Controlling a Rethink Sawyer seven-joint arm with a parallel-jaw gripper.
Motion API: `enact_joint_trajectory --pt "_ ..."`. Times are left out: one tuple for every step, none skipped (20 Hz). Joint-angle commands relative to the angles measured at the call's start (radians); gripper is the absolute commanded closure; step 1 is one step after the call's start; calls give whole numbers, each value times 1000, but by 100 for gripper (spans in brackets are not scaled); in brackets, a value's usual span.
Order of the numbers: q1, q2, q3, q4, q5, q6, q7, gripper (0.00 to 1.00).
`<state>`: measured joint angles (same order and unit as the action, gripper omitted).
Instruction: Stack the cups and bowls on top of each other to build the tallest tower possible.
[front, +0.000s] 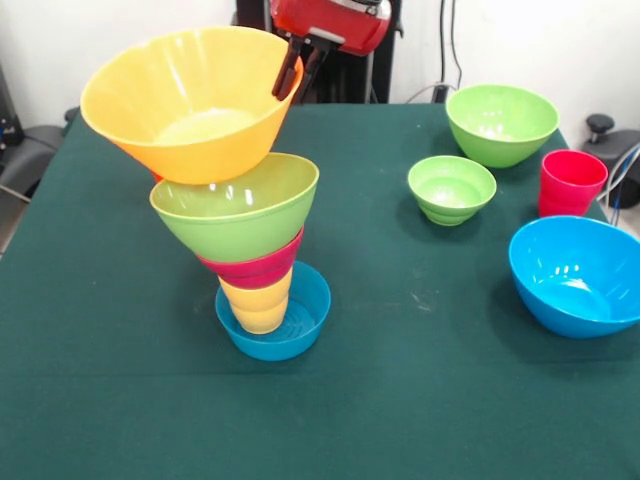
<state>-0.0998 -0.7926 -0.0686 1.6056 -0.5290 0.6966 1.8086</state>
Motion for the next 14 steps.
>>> enact_joint_trajectory --pt "37 21 21 -39 26 -44 173 100" --pt "37 21 21 -42 29 -40 167 100" --pt "36 21 22 -42 32 -36 163 100" --pt "38 20 20 -42 34 -33 163 100" --pt "39 19 20 -42 37 -31 163 100" --pt "42 19 19 -42 38 -31 164 100" --pt "41 18 20 -43 42 -29 160 100" --pt "39 18 22 -44 46 -25 154 100" --pt "37 17 24 -44 50 -21 149 100" --pt "38 16 25 -45 53 -17 146 100" --pt "41 16 23 -47 54 -12 145 100" --pt "44 17 20 -51 53 -10 142 100" --pt "45 19 19 -58 53 -6 137 100" --pt "42 21 21 -62 55 -5 128 100"
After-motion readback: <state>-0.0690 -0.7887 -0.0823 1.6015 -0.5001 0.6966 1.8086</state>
